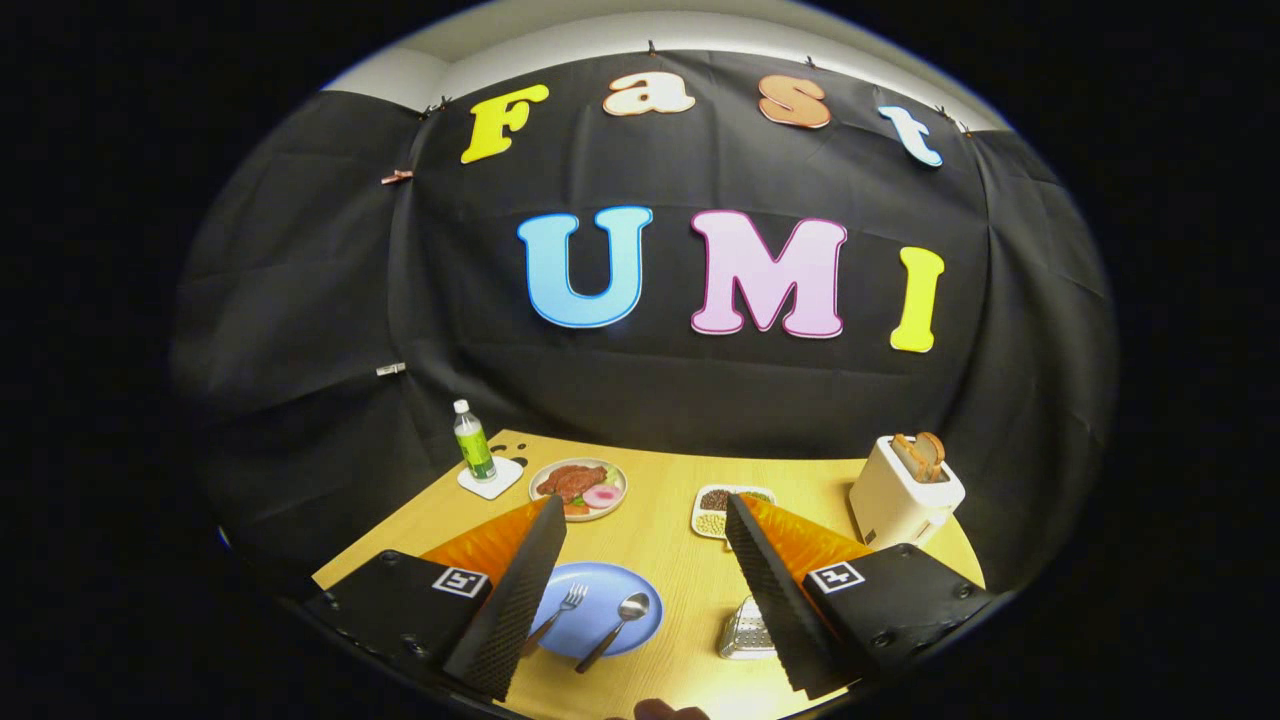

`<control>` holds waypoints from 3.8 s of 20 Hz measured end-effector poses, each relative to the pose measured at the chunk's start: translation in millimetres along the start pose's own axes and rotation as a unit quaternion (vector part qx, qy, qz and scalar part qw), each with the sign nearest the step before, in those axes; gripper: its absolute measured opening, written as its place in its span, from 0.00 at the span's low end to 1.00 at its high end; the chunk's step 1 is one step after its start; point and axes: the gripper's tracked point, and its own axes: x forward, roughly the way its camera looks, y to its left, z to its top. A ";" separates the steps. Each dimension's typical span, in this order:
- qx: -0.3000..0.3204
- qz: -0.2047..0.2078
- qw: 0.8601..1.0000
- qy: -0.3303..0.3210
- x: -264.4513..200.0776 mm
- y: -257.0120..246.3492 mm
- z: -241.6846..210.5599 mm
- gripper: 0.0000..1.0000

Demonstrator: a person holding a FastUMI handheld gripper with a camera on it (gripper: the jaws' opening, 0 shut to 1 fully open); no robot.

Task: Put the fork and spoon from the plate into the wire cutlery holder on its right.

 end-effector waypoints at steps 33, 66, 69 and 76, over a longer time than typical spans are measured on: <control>-0.051 0.007 0.906 0.420 100.1 46.7 -310.5 0.53; -0.088 0.096 0.844 0.520 -5.7 -147.5 -201.4 0.07; -0.093 0.103 0.827 0.545 -3.1 -150.7 -211.4 0.07; -0.091 0.098 0.804 0.579 8.2 -157.1 -230.9 0.07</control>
